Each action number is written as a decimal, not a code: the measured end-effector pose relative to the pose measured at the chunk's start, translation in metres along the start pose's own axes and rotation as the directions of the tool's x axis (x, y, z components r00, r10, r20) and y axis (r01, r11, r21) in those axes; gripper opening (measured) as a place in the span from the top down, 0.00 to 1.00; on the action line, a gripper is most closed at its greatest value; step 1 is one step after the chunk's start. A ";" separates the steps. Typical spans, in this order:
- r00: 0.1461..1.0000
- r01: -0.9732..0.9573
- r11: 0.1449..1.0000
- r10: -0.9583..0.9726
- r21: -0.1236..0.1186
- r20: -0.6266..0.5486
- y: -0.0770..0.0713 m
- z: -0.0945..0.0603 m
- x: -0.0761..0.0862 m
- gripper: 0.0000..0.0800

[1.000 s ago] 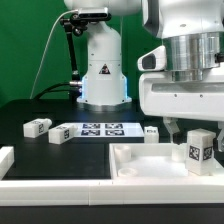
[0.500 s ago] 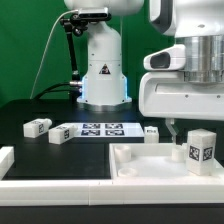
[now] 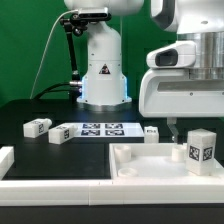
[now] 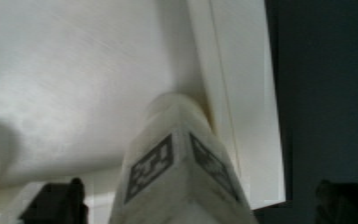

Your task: Assemble one leg

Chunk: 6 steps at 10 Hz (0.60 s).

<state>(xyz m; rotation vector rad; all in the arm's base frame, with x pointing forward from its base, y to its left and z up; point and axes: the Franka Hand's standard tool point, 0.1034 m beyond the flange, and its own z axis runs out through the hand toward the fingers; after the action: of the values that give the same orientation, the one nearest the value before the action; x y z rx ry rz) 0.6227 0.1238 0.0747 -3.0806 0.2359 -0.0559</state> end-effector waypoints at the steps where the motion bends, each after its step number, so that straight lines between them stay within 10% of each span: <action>1: 0.994 0.111 0.994 -0.111 -0.001 0.000 0.002 -0.001 0.001 0.19; 6: 0.900 0.436 0.900 -0.436 -0.006 -0.007 0.006 -0.003 0.006 0.19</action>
Offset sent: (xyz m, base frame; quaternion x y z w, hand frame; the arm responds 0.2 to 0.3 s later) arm 0.0020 -0.0013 0.0022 0.0002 -0.0027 -0.2385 0.9711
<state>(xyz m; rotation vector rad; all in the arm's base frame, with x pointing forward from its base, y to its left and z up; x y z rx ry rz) 0.6279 0.1163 0.0779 -3.0693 -0.4600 -0.0850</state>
